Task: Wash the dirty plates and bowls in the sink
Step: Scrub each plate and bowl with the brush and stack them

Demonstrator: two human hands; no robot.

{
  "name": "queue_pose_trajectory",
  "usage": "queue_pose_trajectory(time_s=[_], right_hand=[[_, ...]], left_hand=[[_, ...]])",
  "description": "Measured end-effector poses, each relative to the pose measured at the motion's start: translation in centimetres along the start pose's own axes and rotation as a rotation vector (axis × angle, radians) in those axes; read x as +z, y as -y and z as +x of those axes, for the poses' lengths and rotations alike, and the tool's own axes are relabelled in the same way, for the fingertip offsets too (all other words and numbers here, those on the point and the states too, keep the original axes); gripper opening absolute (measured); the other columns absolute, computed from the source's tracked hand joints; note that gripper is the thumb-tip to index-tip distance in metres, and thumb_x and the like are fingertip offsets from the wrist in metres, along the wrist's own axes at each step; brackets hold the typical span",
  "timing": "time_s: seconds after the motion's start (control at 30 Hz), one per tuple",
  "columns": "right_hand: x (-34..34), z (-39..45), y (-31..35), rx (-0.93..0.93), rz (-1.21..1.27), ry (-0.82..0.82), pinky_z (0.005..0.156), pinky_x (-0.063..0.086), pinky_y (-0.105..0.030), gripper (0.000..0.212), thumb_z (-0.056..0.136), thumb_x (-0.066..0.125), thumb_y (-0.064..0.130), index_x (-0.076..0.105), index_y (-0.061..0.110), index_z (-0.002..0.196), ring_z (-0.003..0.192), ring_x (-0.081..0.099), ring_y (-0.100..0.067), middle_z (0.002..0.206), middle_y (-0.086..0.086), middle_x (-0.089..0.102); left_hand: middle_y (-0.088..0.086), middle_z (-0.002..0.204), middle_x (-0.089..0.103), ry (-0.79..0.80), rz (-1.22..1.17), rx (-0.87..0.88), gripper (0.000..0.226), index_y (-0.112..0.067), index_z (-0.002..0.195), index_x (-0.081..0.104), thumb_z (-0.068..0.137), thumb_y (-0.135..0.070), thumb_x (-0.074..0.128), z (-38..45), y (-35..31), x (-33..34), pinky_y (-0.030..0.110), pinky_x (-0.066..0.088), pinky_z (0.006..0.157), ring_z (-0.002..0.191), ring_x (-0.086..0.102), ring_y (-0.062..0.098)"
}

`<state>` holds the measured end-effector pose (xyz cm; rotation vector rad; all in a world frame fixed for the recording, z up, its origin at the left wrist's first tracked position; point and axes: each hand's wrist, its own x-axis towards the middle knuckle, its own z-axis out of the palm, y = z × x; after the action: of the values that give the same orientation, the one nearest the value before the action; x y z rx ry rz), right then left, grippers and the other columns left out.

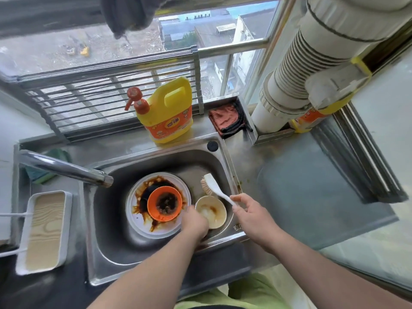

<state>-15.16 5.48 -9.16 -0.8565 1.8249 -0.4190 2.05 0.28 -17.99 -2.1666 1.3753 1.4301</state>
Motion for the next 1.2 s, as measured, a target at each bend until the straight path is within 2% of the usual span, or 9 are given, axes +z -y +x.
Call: queue_pose_trajectory(time_s=[0.3,0.43,0.5,0.6,0.67,0.77,0.93,1.1,1.2], right_hand=[[1.2,0.6,0.9,0.057,-0.103,0.094,0.088,0.055,-0.035,0.023,0.105,0.049,0.037,0.061,0.043,0.124,0.093,0.068,-0.014,0.108,0.009,0.071],[2.9,0.8,2.2,0.048,-0.066,0.073,0.092,0.053,-0.036,0.023,0.104,0.049,0.038,0.06,0.04,0.125,0.1,0.065,-0.01,0.114,0.013,0.07],[3.7,0.6,3.1,0.031,-0.05,0.066,0.085,0.049,-0.032,0.023,0.103,0.053,0.038,0.061,0.043,0.124,0.1,0.063,-0.009,0.111,0.015,0.069],[5.3,0.4,4.3,0.006,-0.057,0.087,0.077,0.046,-0.02,0.024,0.1,0.059,0.038,0.065,0.044,0.122,0.097,0.064,-0.005,0.11,0.016,0.07],[6.5,0.4,4.8,-0.011,-0.09,0.123,0.068,0.044,-0.013,0.022,0.1,0.06,0.04,0.065,0.046,0.12,0.089,0.063,-0.002,0.109,0.015,0.07],[8.0,0.3,5.6,-0.012,-0.145,0.184,0.066,0.046,-0.023,0.025,0.102,0.058,0.042,0.065,0.044,0.125,0.082,0.064,-0.01,0.107,0.008,0.07],[9.1,-0.3,7.3,-0.081,-0.309,0.201,0.062,0.048,-0.025,0.031,0.107,0.049,0.044,0.063,0.044,0.136,0.075,0.065,-0.008,0.11,0.011,0.07],[9.0,-1.3,9.7,-0.188,-0.63,0.103,0.076,0.057,-0.035,0.035,0.11,0.039,0.05,0.056,0.051,0.141,0.097,0.067,-0.02,0.12,0.008,0.073],[10.1,-2.7,11.0,-0.192,-0.664,0.193,0.088,0.058,-0.042,0.034,0.109,0.041,0.044,0.058,0.046,0.138,0.107,0.066,-0.028,0.124,0.0,0.072]], left_hand=[[0.004,0.128,0.071,-0.012,0.162,0.19,0.036,-0.018,0.132,0.066,0.099,-0.022,0.053,-0.4,0.2,-3.3,0.033,0.053,0.099,0.117,0.065,0.028],[-0.006,0.122,0.058,-0.371,0.036,0.436,0.026,-0.027,0.129,0.065,0.103,-0.03,0.059,-1.3,3.1,-8.1,0.032,0.051,0.093,0.112,0.058,0.019],[0.004,0.132,0.046,-0.54,0.006,0.296,0.039,-0.027,0.138,0.053,0.1,-0.027,0.061,-0.2,4.8,-10.1,0.041,0.05,0.097,0.12,0.05,0.027],[0.013,0.137,0.048,-0.365,-0.13,-0.042,0.052,-0.026,0.147,0.042,0.099,-0.018,0.061,1.9,5.8,-11.8,0.048,0.053,0.095,0.117,0.054,0.033],[0.009,0.123,0.06,-0.185,-0.158,-0.06,0.041,-0.028,0.138,0.05,0.1,-0.014,0.057,2.4,6.0,-11.5,0.046,0.055,0.093,0.106,0.059,0.031],[0.007,0.118,0.067,-0.15,-0.147,-0.057,0.03,-0.029,0.125,0.058,0.098,-0.016,0.059,3.0,6.7,-10.7,0.049,0.055,0.1,0.106,0.062,0.031],[0.002,0.121,0.063,0.017,-0.505,-0.086,0.037,-0.034,0.132,0.05,0.099,-0.031,0.066,2.7,6.6,-11.5,0.054,0.054,0.102,0.111,0.061,0.028],[0.008,0.117,0.065,0.074,-0.867,-0.068,0.055,-0.031,0.133,0.052,0.098,0.009,0.039,0.7,6.3,-14.5,0.042,0.062,0.068,0.104,0.064,0.03],[0.015,0.124,0.063,0.039,-1.027,-0.101,0.051,-0.032,0.136,0.055,0.1,0.002,0.041,0.2,6.8,-16.1,0.05,0.064,0.065,0.106,0.066,0.039]])
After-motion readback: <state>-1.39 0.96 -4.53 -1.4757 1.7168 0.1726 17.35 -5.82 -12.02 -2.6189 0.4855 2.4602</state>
